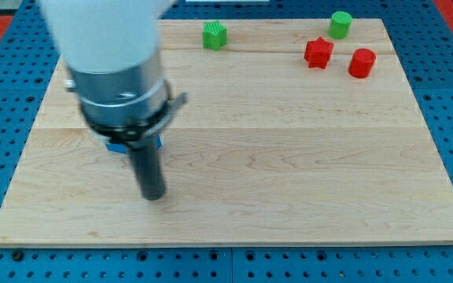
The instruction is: Slide the blue triangle towards the center right
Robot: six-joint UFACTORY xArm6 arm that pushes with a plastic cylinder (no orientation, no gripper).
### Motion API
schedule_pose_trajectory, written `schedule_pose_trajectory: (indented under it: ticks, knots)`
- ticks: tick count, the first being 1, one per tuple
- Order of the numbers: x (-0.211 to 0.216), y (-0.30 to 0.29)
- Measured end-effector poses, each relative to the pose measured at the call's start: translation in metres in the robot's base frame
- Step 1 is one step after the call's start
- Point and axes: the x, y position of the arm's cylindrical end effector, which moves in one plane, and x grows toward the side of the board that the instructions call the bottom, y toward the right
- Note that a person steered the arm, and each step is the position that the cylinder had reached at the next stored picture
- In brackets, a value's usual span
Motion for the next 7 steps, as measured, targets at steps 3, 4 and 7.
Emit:
schedule_pose_trajectory:
  ticks: [3, 4, 7]
  knots:
    - [-0.07, 0.018]
    - [-0.07, 0.07]
    - [-0.119, 0.15]
